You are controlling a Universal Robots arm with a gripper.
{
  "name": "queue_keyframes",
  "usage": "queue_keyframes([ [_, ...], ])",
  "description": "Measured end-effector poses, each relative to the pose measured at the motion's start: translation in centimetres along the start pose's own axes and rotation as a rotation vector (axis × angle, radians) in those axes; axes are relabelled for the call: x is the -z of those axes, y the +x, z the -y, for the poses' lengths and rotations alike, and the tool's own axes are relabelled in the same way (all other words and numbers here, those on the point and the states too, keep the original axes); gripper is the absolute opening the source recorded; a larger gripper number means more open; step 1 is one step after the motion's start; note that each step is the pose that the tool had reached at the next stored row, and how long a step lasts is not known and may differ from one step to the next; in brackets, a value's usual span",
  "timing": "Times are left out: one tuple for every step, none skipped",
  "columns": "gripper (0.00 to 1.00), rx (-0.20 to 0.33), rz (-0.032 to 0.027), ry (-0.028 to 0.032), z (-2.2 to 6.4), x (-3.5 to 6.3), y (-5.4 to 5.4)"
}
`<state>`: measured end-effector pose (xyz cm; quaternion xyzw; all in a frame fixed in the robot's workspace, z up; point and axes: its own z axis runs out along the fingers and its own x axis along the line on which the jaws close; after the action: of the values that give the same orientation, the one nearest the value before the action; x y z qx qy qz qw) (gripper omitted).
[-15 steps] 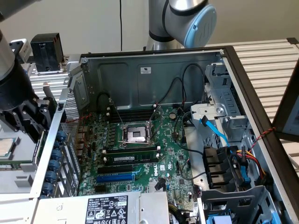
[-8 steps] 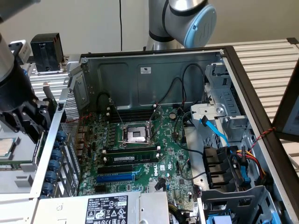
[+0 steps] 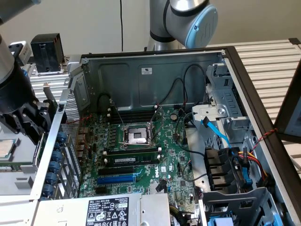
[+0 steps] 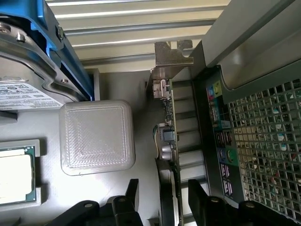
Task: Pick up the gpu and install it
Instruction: 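Pick up the gpu and move the gpu toward the slot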
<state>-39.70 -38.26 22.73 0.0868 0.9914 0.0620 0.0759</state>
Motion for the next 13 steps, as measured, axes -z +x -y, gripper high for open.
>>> queue_keyframes([
  [0.52,0.0,0.0,0.0,0.0,0.0,0.0],
  [0.45,0.0,0.0,0.0001,0.0,0.0,0.0],
  [0.39,0.0,0.0001,0.0001,0.0,0.0,0.0],
  [0.39,0.0,0.0001,0.0002,0.0,0.0,0.0],
  [0.33,0.0,-0.0001,0.0002,0.0,0.01,0.0],
  [0.28,0.0,-0.0002,0.0002,0.0,0.01,0.01],
  [0.28,0.0,-0.0001,0.0002,0.0,0.01,0.01],
  [0.28,0.0,-0.0001,0.0001,0.0,0.01,0.01],
  [0.28,-0.001,0.0,0.0001,0.0,0.0,0.01],
  [0.28,-0.001,0.0001,0.0001,0.01,0.01,0.01],
  [0.28,-0.001,0.0001,0.0,0.02,0.0,0.01],
  [0.28,-0.001,0.0,0.0,0.11,0.01,-0.01],
  [0.28,0.0,-0.0002,0.0001,0.2,0.02,-0.05],
])
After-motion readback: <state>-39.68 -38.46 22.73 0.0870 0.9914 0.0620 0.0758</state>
